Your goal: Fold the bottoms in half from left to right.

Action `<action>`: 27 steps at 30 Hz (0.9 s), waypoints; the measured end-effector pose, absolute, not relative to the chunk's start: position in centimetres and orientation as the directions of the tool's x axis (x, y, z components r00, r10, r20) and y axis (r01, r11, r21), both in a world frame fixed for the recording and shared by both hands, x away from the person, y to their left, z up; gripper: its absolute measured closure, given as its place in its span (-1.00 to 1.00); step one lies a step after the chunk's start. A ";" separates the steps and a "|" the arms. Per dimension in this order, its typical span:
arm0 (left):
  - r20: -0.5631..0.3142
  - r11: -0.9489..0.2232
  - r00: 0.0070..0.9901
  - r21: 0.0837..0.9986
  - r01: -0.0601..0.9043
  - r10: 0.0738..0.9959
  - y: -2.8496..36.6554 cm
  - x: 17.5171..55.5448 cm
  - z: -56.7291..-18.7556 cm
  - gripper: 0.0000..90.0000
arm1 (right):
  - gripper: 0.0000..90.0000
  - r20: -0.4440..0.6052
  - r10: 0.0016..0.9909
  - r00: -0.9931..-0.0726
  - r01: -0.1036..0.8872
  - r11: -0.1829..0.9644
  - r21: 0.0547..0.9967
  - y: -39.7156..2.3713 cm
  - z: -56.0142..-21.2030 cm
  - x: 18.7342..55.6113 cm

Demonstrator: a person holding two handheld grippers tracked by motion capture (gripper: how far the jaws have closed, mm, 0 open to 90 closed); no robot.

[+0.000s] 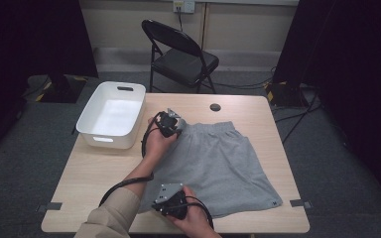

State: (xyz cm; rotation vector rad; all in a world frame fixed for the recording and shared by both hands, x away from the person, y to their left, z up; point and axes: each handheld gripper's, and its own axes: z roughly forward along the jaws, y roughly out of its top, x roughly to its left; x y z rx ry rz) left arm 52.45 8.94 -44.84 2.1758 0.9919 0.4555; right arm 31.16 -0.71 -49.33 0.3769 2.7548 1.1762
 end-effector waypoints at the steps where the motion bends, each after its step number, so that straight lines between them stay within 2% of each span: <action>1: 0.028 -0.468 0.648 0.715 0.519 0.761 8.9 52.4 -44.8 0.74 | 0.90 -0.006 0.279 -0.960 0.188 0.665 0.723 -0.9 -49.3 31.2; 4: 0.029 -0.469 0.651 0.717 0.515 0.759 8.9 52.4 -44.7 0.74 | 0.92 0.029 0.291 -0.956 0.219 0.649 0.729 -1.8 -49.0 31.6; 15: 0.033 -0.471 0.647 0.714 0.519 0.762 9.0 52.4 -44.8 0.74 | 0.92 0.056 0.372 -0.927 0.294 0.624 0.724 -7.2 -48.4 33.0; 22: 0.032 -0.467 0.644 0.716 0.519 0.765 9.1 52.3 -44.8 0.74 | 0.90 0.074 0.398 -0.914 0.324 0.610 0.723 -8.5 -48.8 33.4; 27: 0.029 -0.463 0.643 0.718 0.519 0.765 9.3 52.2 -44.9 0.74 | 0.64 0.060 0.395 -0.917 0.311 0.612 0.727 -8.1 -48.7 33.2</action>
